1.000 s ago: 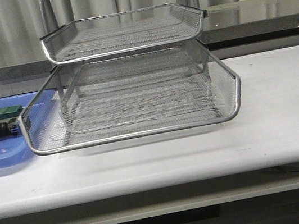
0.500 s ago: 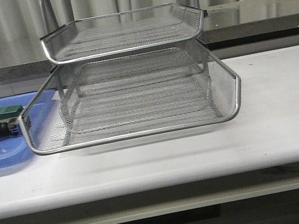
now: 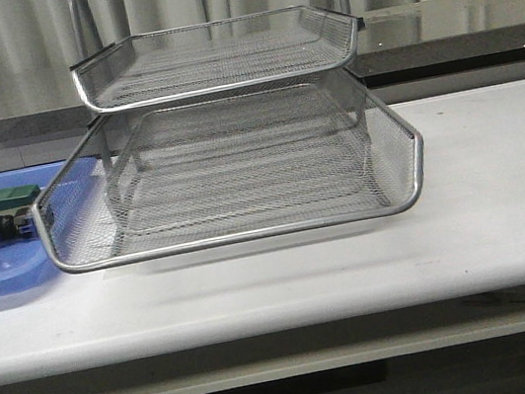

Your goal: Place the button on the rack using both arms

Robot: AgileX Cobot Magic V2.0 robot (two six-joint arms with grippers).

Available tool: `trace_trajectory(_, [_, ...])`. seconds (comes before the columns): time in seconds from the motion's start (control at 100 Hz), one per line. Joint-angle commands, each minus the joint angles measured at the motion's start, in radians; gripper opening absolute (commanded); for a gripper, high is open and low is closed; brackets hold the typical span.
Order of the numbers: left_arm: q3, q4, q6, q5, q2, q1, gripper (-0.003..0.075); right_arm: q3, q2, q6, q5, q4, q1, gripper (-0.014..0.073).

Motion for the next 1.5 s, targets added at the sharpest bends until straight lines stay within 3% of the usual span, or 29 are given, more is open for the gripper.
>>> trace_trajectory(0.0, [0.031,-0.018,-0.013,-0.096,-0.033,-0.001,-0.0015,-0.031,0.008,-0.003,-0.055,-0.004,0.001,-0.0071])
trace_trajectory(0.21, [-0.11,-0.039,-0.013,0.036,0.006,-0.001,-0.0015,-0.031,0.008,-0.003,-0.055,-0.004,0.001,-0.0071])
trace_trajectory(0.42, [-0.317,-0.039,-0.013,0.109,0.192,-0.001,-0.0015,-0.031,0.008,-0.003,-0.055,-0.004,0.001,-0.0071])
trace_trajectory(0.79, [-0.824,-0.005,-0.003,0.43,0.77,-0.001,-0.0015,-0.031,0.008,-0.003,-0.055,-0.004,0.001,-0.0071])
trace_trajectory(1.02, [-1.089,0.014,0.008,0.543,1.123,-0.001,-0.0015,-0.031,0.008,-0.003,-0.055,-0.004,0.001,-0.0071])
trace_trajectory(1.35, [-1.411,0.012,0.24,0.826,1.488,-0.001,-0.0015,-0.031,0.008,-0.003,-0.055,-0.004,0.001,-0.0071])
trace_trajectory(1.49, [-1.485,0.008,0.329,0.863,1.562,-0.001,0.0013,-0.031,0.008,-0.003,-0.055,-0.004,0.001,-0.0071])
